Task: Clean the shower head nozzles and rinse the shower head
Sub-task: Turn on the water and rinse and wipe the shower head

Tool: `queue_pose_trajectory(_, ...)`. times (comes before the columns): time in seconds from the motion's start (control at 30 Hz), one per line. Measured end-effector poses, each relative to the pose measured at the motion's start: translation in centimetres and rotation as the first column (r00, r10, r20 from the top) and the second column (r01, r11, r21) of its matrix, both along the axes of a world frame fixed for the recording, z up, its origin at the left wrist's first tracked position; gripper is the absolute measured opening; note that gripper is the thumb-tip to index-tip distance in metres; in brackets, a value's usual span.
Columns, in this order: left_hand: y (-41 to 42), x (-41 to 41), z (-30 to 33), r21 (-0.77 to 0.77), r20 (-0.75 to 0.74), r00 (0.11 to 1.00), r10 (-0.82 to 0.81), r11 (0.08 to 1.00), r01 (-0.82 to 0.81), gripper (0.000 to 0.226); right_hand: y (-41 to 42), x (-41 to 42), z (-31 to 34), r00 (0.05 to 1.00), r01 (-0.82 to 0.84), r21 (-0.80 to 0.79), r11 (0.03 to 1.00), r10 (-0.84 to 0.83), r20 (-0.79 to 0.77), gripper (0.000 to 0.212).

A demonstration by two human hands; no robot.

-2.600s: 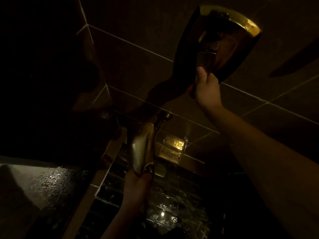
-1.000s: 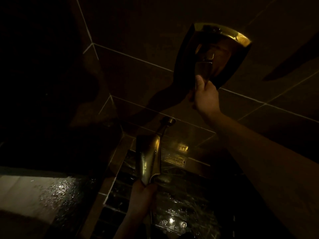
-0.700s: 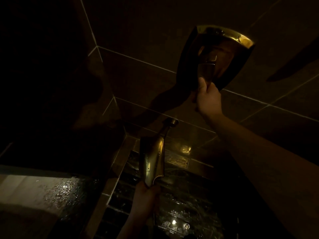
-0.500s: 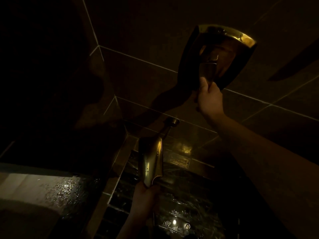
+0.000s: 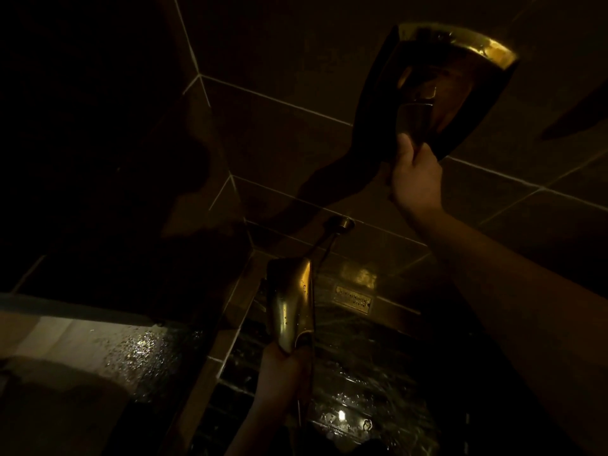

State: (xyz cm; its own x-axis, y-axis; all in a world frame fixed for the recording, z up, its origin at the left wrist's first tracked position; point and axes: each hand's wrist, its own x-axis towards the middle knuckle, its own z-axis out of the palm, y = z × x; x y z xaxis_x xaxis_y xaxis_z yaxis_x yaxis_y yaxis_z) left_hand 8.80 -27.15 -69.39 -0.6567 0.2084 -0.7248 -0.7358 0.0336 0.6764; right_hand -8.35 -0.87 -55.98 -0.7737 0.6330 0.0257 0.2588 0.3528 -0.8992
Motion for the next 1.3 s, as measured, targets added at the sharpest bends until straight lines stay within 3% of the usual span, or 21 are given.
queue_pose_trajectory(0.2,-0.5,0.4,-0.7,0.089,0.093,0.989,0.112,0.989,-0.120,0.011,0.1,-0.1,-0.1,1.000,0.005,0.024,1.000,-0.005,-0.009,0.021)
queue_pose_trajectory(0.3,-0.9,0.8,-1.3,0.030,0.100,0.982,0.163,0.986,-0.167,0.008,0.1,-0.2,-0.1,1.000,0.001,0.027,1.000,-0.001,0.008,0.024)
queue_pose_trajectory(0.5,-1.8,1.6,-1.8,-0.067,0.056,0.983,0.178,0.982,-0.174,0.003,-0.1,-0.1,-0.1,1.000,0.000,0.032,0.999,0.000,0.000,0.027)
queue_pose_trajectory(1.07,-1.5,2.2,-0.8,-0.030,0.101,0.966,0.238,0.971,-0.236,0.011,0.0,0.0,-0.3,1.000,-0.005,0.048,0.999,0.004,0.013,0.024)
queue_pose_trajectory(1.3,-1.0,2.1,-1.9,-0.040,0.099,0.966,0.238,0.971,-0.235,0.008,-0.1,-0.1,-1.1,0.998,0.035,0.079,0.996,-0.030,-0.063,0.022)
